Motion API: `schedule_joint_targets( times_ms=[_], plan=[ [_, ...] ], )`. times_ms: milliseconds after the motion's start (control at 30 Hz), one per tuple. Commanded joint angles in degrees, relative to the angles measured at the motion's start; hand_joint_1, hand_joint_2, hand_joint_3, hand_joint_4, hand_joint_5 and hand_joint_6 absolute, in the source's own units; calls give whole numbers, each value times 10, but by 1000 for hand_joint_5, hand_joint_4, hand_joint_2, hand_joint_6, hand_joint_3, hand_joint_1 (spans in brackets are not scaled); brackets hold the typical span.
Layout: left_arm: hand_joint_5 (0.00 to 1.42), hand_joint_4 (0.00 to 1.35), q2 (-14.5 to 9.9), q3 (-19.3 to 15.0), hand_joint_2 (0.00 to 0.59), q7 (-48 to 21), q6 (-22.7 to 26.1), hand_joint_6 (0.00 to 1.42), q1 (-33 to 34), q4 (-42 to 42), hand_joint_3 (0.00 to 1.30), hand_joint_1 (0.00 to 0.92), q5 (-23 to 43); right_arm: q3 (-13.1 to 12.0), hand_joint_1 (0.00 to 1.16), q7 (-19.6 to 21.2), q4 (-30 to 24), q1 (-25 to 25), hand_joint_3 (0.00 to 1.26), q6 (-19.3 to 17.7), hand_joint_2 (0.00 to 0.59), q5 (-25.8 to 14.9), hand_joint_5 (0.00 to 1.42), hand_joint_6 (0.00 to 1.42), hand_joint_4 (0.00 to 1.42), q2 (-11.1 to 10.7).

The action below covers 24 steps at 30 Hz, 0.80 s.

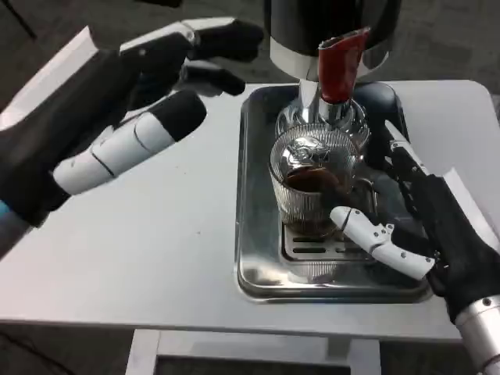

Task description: Grasp the cup under the faucet to collect the drink, then remove the cup.

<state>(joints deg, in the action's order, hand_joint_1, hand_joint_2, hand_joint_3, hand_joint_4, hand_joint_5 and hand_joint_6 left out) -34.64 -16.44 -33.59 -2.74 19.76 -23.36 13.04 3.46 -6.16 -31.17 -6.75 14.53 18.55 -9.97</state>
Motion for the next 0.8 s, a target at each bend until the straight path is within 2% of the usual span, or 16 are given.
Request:
schedule_joint_targets(
  times_ms=[33,300,500,600,800],
  plan=[
    [331,222,-7,-14,116,6,-14,310,-41,-9,258,27,-8,1,557,-3,-7,6,55,-4,281,-7,122,197,34,0],
    [326,222,-9,-13,120,8,-15,311,-43,-9,259,39,-7,1,566,-2,-3,6,20,-11,266,-13,122,219,26,-1],
    [322,222,-9,-13,128,9,-15,310,-43,-9,259,44,-6,1,566,2,11,8,2,-31,253,-25,133,230,22,1],
    [322,222,14,-39,130,30,-56,310,-158,35,259,46,-58,3,569,1,15,8,0,-34,250,-26,133,242,22,1],
    [321,212,22,-32,131,46,-79,305,-179,47,259,48,-69,3,570,0,14,10,3,-35,250,-26,133,245,22,0]
  ],
)
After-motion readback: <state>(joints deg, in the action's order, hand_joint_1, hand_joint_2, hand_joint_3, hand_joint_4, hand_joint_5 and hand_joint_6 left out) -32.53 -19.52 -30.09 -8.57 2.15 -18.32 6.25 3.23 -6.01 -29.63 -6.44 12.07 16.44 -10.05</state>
